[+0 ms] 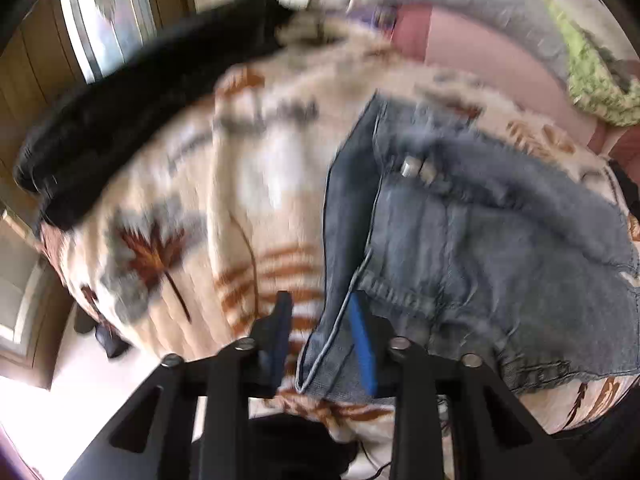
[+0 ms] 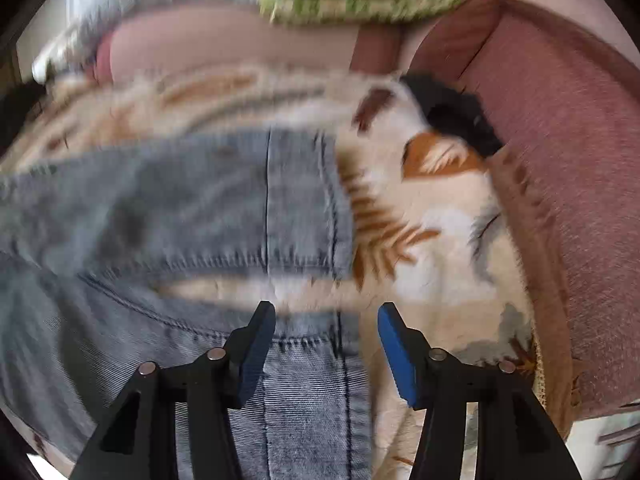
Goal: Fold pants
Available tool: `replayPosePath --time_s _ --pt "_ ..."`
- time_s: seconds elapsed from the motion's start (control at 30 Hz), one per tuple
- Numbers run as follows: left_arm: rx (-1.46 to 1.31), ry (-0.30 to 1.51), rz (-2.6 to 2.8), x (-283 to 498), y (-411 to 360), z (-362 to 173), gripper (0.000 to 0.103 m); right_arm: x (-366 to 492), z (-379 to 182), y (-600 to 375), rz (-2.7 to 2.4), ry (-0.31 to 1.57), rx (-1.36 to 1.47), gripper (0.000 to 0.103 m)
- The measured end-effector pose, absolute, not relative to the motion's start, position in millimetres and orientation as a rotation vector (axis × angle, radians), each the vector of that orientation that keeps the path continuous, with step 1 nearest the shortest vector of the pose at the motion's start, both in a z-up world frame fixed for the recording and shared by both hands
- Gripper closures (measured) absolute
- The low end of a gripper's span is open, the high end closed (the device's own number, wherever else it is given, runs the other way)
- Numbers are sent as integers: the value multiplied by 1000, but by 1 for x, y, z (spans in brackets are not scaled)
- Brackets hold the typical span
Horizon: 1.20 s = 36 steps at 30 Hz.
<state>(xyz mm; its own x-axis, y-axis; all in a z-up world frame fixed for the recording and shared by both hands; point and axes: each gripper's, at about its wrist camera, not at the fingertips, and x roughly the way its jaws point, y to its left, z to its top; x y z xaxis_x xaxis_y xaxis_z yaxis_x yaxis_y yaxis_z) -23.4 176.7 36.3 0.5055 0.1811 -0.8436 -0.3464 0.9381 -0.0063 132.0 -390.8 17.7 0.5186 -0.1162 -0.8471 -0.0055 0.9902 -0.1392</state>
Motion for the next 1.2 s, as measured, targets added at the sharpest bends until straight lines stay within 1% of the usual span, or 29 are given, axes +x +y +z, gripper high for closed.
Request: replayPosePath --time_s 0.07,0.1,0.13,0.17,0.2,0.23,0.27,0.3,0.37,0.43,0.47,0.5,0.57,0.6,0.63,0.7,0.77,0.83,0.87,0.9,0.93,0.97,1.0,1.07,1.2 --pt "-203 959 294 -24 172 45 68 126 15 -392 -53 1007 -119 44" --pt "-221 944 258 -23 168 47 68 127 1 -390 -44 1052 -146 43" --pt "-225 945 236 -22 164 44 67 130 -18 -386 -35 1137 -185 43" --pt "-219 978 238 -19 159 34 66 139 -34 -389 -17 1219 -152 43" --pt "-204 1050 243 -13 156 15 65 142 -26 -396 -37 1191 -106 33" --pt "-181 1131 246 -6 153 -7 65 146 -14 -400 -87 1171 -95 33" --pt "-156 1127 251 -4 152 -17 64 147 -1 -400 -105 1140 -113 33" --pt "-138 1086 265 -7 149 -12 63 144 9 -397 -93 1116 -115 33" --pt "-120 1096 274 -9 144 0 64 132 32 -385 -41 1076 -112 33" --pt "-139 1050 249 -13 142 16 63 121 40 -370 31 1089 -149 32" --pt "-137 1034 248 -14 141 23 63 115 37 -363 87 1130 -155 31" --pt "-136 1023 251 -14 141 29 61 113 30 -358 137 1190 -149 31" --pt "-160 1020 242 -12 138 27 50 115 1 -360 215 1343 -127 31" --pt "-181 1038 231 -7 141 20 38 116 -16 -363 194 1407 -143 31" --pt "-180 1079 236 0 143 8 37 118 -29 -367 182 1445 -145 29" --pt "-156 1160 252 3 139 -13 37 122 -18 -379 154 1415 -56 28" --pt "-150 1111 262 0 135 -4 37 119 7 -379 116 1338 -92 28" --pt "-170 1048 240 -9 134 14 36 114 20 -379 138 1302 -85 27" --pt "-181 1017 228 -12 133 21 36 113 20 -380 150 1304 -68 24" --pt "-189 996 222 -15 134 26 31 110 12 -379 155 1330 -63 21" --pt "-197 995 222 -14 134 26 24 111 -6 -380 151 1388 -83 20" --pt "-206 1015 220 -10 135 20 22 108 -25 -381 142 1454 -114 18" --pt "-209 1052 217 -6 136 12 22 107 -27 -384 154 1422 -109 15" --pt "-180 1176 243 0 138 -10 22 105 -11 -386 123 1406 -75 15" --pt "-193 1057 207 -8 135 9 22 103 17 -388 112 1330 -106 15"
